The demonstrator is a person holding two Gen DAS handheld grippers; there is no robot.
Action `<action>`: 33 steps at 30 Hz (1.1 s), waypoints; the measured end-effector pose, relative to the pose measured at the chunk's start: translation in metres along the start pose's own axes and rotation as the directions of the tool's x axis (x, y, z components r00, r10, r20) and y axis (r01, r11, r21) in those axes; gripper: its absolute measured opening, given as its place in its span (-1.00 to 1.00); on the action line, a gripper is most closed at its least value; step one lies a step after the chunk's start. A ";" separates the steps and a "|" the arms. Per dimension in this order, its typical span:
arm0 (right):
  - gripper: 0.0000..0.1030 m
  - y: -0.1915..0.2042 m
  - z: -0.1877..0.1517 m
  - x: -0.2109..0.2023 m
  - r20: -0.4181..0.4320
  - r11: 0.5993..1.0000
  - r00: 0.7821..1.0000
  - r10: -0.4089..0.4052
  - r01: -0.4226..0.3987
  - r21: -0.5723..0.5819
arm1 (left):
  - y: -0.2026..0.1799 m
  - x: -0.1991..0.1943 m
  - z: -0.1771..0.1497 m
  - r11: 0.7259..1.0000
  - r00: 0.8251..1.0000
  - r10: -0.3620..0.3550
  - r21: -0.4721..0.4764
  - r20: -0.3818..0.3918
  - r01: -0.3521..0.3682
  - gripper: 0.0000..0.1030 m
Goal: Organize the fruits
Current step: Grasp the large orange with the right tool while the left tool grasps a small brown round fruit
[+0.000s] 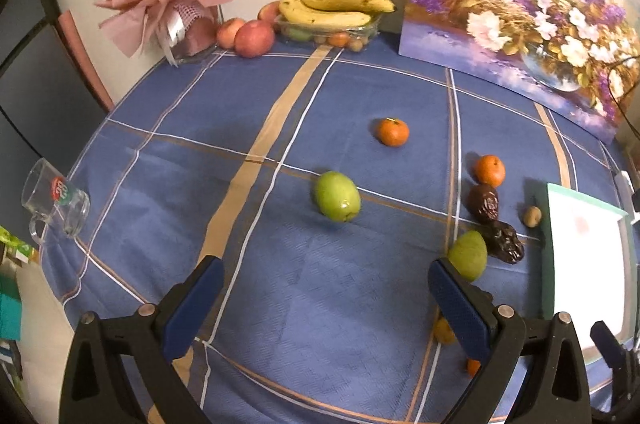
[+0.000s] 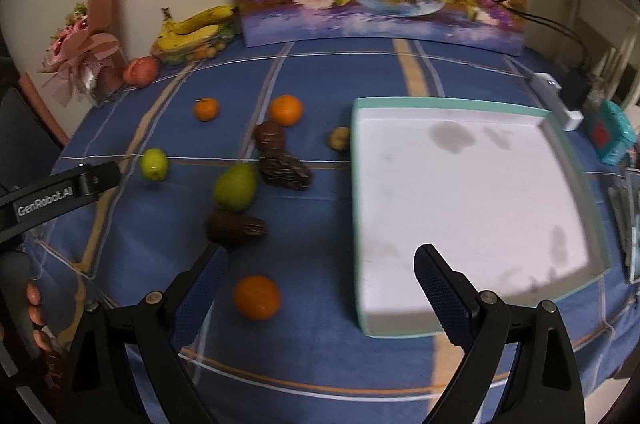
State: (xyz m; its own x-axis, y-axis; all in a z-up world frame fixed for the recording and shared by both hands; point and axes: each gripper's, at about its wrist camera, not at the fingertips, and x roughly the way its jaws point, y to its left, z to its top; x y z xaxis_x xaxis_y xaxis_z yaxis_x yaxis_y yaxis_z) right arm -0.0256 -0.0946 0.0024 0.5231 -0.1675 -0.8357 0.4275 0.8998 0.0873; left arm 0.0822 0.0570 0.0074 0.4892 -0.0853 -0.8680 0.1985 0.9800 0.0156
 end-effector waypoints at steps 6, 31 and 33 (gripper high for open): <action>0.77 0.019 0.004 0.005 -0.001 0.999 0.999 0.042 -0.042 -0.025 | 0.009 -0.001 0.005 1.000 1.000 -0.027 -0.015 0.010 0.027 0.98; -0.08 0.032 -0.023 0.064 -0.269 0.996 0.961 0.059 -0.076 -0.053 | -0.023 0.044 -0.030 0.996 0.968 -0.089 -0.018 -0.236 0.087 0.90; -0.21 0.032 -0.022 0.065 -0.274 0.995 0.959 0.068 -0.085 -0.051 | -0.025 0.043 -0.031 0.996 0.968 -0.091 -0.018 -0.233 0.090 0.90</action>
State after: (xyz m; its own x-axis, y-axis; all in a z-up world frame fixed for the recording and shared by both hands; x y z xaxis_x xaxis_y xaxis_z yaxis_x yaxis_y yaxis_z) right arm 0.0058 -0.0681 -0.0614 0.3288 0.0107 -0.9444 0.3431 0.9302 0.1300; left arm 0.0725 0.0344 -0.0458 0.2574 -0.1301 -0.9575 0.2266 0.9714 -0.0711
